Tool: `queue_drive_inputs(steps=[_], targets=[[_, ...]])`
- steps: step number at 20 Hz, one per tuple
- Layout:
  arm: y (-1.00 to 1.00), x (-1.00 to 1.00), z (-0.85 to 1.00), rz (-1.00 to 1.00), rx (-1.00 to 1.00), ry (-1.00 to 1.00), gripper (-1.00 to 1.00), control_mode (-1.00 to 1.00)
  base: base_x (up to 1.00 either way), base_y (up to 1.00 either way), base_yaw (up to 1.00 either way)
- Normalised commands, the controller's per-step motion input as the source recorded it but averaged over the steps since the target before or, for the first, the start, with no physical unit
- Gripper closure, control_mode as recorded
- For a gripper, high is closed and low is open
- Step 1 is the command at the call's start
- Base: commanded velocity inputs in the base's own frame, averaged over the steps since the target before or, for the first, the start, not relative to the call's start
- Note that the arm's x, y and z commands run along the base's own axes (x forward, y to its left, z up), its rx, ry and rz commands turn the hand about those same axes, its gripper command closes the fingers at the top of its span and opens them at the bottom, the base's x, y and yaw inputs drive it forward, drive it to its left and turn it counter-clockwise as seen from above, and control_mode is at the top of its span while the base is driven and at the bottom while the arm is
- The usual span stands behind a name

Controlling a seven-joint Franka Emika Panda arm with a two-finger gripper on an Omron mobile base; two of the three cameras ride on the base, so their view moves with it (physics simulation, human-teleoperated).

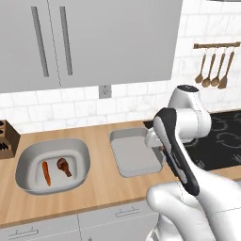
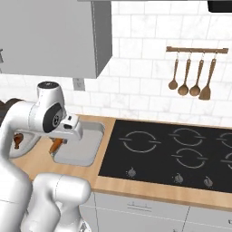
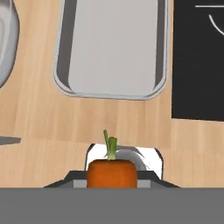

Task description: Place one carrot and one chicken drumstick in each tupperware on the nearby counter, to pack two identical lunches.

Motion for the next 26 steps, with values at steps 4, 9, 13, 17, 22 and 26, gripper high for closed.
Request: queue_drive_inputs(steps=[4, 9, 13, 17, 22, 26], targets=[[0.00, 1.00, -0.27, 0.00, 0.00, 0.28, 1.00, -1.00, 0.00, 0.00, 0.00], [0.02, 1.00, -0.01, 0.00, -0.02, 0.20, 1.00, -1.00, 0.00, 0.00, 0.00], [0.03, 0.48, -0.74, -0.01, -0.07, -0.07, 1.00, -1.00, 0.00, 0.00, 0.00], [0.00, 0.41, -1.00, 0.00, -0.02, -0.13, 1.00, -1.00, 0.00, 0.00, 0.00], [0.00, 0.51, -0.76, 0.00, 0.00, -0.19, 1.00, -1.00, 0.00, 0.00, 0.00], [0.00, 0.68, -0.27, 0.00, 0.00, -0.17, 1.00, -1.00, 0.00, 0.00, 0.00]])
